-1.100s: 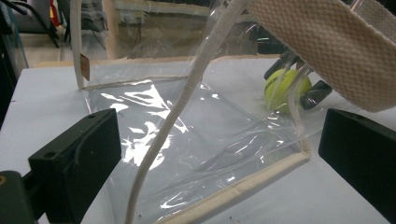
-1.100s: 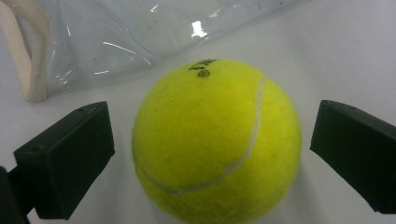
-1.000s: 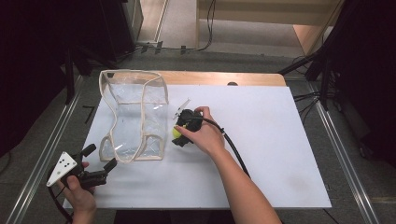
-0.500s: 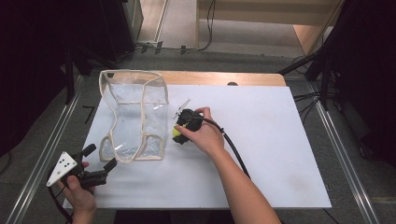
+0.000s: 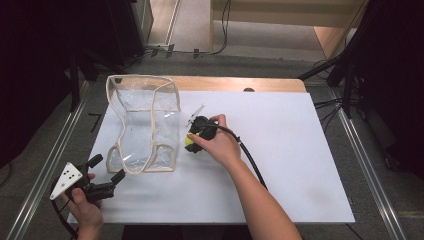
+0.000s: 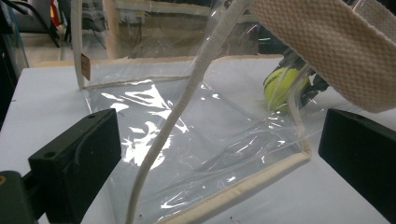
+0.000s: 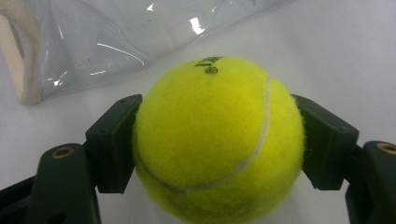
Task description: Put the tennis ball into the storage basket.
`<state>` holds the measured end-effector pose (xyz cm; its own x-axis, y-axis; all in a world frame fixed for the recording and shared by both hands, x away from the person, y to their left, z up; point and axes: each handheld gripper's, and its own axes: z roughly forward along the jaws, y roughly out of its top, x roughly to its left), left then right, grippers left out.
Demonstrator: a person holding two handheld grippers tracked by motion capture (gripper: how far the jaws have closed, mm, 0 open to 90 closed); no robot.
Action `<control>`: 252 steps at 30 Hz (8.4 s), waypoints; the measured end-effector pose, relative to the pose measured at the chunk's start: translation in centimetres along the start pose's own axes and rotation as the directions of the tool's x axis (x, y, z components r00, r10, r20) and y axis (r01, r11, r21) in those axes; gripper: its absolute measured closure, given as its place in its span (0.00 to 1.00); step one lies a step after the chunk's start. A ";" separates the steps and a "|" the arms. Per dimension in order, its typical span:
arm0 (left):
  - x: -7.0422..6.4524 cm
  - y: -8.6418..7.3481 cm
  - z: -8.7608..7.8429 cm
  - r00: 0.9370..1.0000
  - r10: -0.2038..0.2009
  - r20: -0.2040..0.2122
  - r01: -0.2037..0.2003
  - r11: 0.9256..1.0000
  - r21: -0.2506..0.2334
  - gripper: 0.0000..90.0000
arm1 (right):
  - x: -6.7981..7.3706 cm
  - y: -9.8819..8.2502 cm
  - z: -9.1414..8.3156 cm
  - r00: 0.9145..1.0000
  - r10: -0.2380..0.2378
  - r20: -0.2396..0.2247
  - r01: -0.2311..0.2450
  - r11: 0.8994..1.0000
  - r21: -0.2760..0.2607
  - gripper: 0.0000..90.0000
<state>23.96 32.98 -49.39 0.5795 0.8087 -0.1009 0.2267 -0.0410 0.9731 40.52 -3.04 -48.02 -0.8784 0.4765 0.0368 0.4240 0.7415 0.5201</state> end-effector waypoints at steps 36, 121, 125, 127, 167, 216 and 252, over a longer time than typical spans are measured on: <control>0.0 0.0 0.0 1.000 -0.001 0.001 0.001 1.000 0.001 0.00 | 1.2 2.9 -4.8 0.997 -0.061 -0.041 0.059 0.997 -0.049 0.25; -0.1 0.0 0.1 1.000 -0.001 0.004 0.001 1.000 0.009 0.00 | 3.8 12.3 -13.4 0.969 -0.211 -0.129 0.200 0.975 -0.094 0.26; -0.1 0.0 0.1 1.000 0.001 0.006 -0.001 1.000 0.010 0.00 | 3.9 12.7 -13.6 0.968 -0.215 -0.131 0.203 0.975 -0.095 0.26; -0.1 0.0 0.1 1.000 0.001 0.005 -0.001 1.000 0.011 0.00 | 4.0 12.9 -13.7 0.967 -0.218 -0.133 0.206 0.974 -0.099 0.26; 0.0 0.0 0.1 1.000 -0.001 0.007 0.001 1.000 0.011 0.00 | 5.7 16.6 -12.6 0.948 -0.272 -0.163 0.254 0.959 -0.122 0.26; 0.0 0.0 0.0 1.000 -0.011 0.007 0.010 1.000 0.005 0.00 | 6.0 19.3 -10.5 0.966 -0.243 -0.093 0.224 0.959 -0.170 0.10; 0.0 0.0 0.1 1.000 -0.003 0.008 0.003 1.000 0.010 0.00 | 4.5 13.1 -13.1 0.978 -0.190 -0.083 0.171 0.965 -0.197 0.00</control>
<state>24.00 32.91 -49.41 0.5853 0.8039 -0.1058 0.2366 -0.0446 0.9706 39.22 2.60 -29.92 -0.9583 0.2858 0.0083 0.2159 0.7044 0.6761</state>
